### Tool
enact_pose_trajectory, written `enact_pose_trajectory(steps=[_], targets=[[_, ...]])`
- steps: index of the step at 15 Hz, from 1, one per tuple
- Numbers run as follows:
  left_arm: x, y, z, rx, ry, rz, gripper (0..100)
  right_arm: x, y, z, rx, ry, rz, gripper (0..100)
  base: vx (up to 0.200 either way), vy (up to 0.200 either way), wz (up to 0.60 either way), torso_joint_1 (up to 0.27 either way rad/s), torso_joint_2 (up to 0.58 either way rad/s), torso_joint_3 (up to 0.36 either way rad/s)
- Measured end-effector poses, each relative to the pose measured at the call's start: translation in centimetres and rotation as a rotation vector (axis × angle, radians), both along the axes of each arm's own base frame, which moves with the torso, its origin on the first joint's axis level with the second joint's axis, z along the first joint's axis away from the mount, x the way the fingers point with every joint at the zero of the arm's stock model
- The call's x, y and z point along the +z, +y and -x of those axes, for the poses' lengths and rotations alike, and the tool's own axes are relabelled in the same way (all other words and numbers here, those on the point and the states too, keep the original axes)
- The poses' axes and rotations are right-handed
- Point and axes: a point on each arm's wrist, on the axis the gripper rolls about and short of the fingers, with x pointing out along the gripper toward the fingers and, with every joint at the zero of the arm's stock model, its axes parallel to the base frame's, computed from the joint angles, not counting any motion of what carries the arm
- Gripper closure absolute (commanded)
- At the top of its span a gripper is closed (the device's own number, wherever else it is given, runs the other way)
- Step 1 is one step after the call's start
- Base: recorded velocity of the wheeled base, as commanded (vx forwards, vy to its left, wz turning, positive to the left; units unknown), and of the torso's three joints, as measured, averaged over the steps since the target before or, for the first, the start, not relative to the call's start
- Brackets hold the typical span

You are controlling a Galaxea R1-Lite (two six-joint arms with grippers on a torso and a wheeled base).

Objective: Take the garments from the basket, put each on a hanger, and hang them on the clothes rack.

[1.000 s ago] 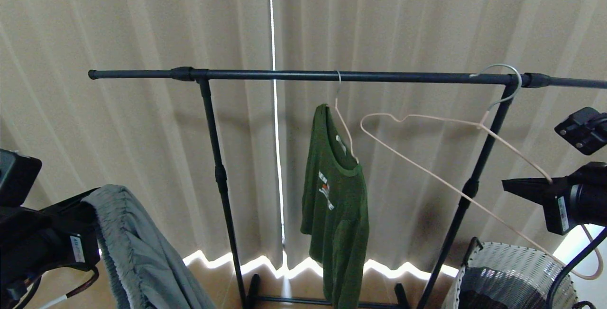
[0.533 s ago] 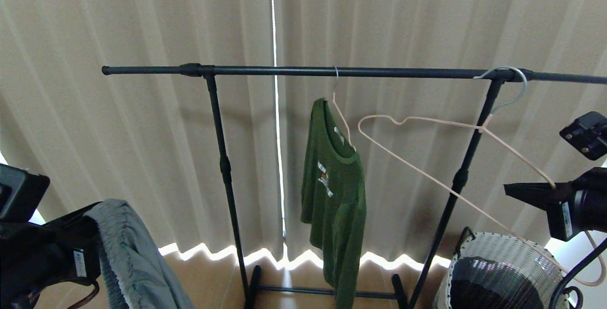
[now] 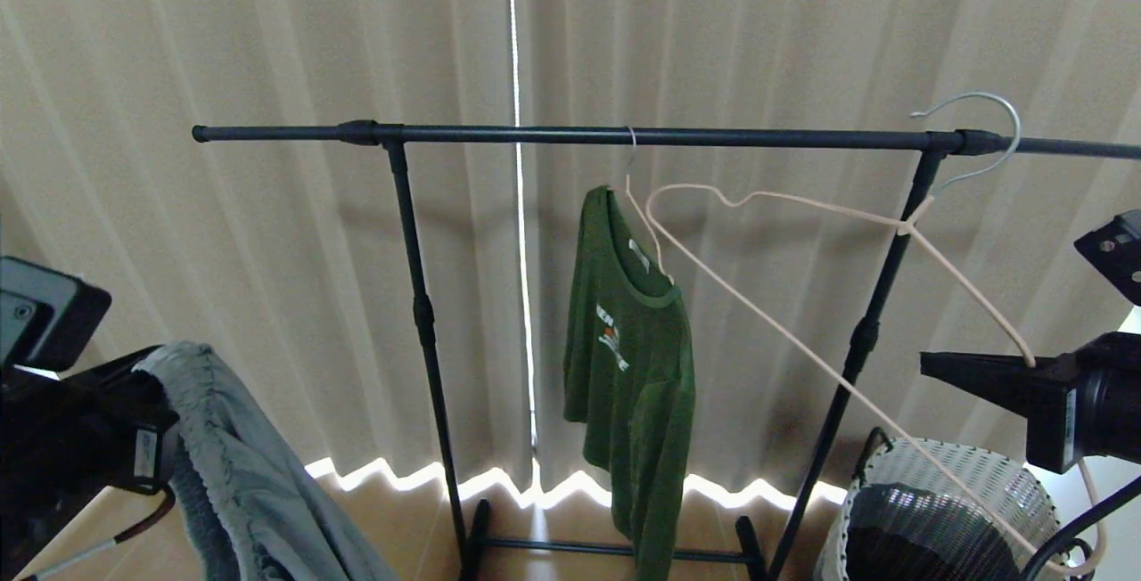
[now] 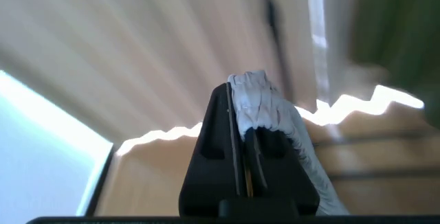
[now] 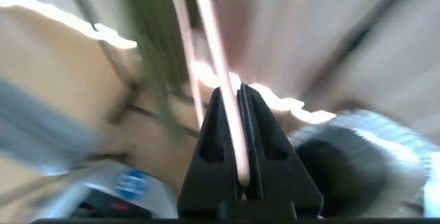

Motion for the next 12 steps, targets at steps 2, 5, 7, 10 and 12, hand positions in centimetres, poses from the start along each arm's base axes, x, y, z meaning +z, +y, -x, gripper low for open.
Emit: enact_pose_trajectory(steps=[2,5,7,10,12], targets=[[2.2,-0.4,-1.4,0.02,0.006,-0.008,100,-0.2,1.6,0.5,0.084,0.015,-0.028,100,0.0,0.0,0.0,0.0,0.0,0.0],[6.1,-1.3,-4.0,0.043,0.018,0.047,100,-0.9,3.4,0.3,0.17,0.052,-0.017,100,0.0,0.0,0.0,0.0,0.0,0.0],[8.2,-2.1,-5.9,0.066,0.037,0.157,100,-1.3,4.4,0.1,0.211,0.077,-0.011,100,0.0,0.0,0.0,0.0,0.0,0.0],[9.9,-3.9,-9.3,0.14,0.024,0.352,100,-1.8,5.9,0.5,0.288,0.104,-0.005,100,0.0,0.0,0.0,0.0,0.0,0.0],[9.9,-5.4,-11.5,0.217,0.003,0.399,100,-1.7,6.8,0.9,0.339,0.104,-0.017,100,0.0,0.0,0.0,0.0,0.0,0.0]])
